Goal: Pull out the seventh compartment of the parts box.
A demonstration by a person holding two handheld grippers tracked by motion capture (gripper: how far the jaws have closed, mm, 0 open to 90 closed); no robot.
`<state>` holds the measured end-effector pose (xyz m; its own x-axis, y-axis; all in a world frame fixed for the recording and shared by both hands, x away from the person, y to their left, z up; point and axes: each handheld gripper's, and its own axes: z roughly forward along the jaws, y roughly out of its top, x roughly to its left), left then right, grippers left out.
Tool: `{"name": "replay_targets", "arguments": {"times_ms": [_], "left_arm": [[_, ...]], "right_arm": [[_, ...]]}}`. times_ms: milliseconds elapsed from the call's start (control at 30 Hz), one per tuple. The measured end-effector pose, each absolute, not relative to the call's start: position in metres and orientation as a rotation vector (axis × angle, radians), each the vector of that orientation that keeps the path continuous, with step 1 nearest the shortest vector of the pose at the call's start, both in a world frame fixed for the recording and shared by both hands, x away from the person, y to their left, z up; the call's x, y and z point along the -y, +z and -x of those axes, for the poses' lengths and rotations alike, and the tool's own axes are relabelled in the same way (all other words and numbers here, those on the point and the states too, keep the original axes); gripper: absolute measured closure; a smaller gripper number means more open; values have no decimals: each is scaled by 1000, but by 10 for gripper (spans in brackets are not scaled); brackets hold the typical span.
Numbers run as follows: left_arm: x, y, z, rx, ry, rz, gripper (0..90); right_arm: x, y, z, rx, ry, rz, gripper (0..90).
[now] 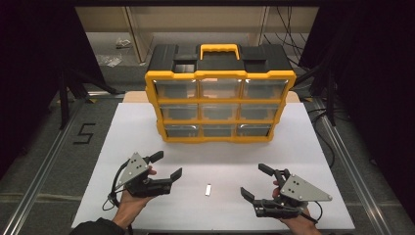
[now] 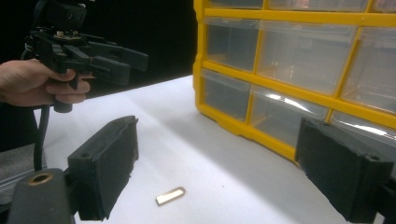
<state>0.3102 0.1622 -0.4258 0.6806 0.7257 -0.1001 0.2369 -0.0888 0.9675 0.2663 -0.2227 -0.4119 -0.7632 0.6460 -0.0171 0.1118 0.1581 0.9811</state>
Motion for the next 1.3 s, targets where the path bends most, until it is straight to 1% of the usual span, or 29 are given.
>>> {"name": "replay_targets", "arguments": {"times_ms": [933, 1067, 1300], "left_arm": [[-159, -426, -314, -810, 535, -1675, 152], [-158, -426, -315, -801, 570, -1689, 154], [-151, -427, -316, -780, 646, -1766, 155]], "right_arm": [[222, -412, -266, -2016, 1628, -716, 146], [222, -412, -266, -2015, 1627, -717, 147], [221, -413, -266, -2018, 1624, -716, 147]]}}
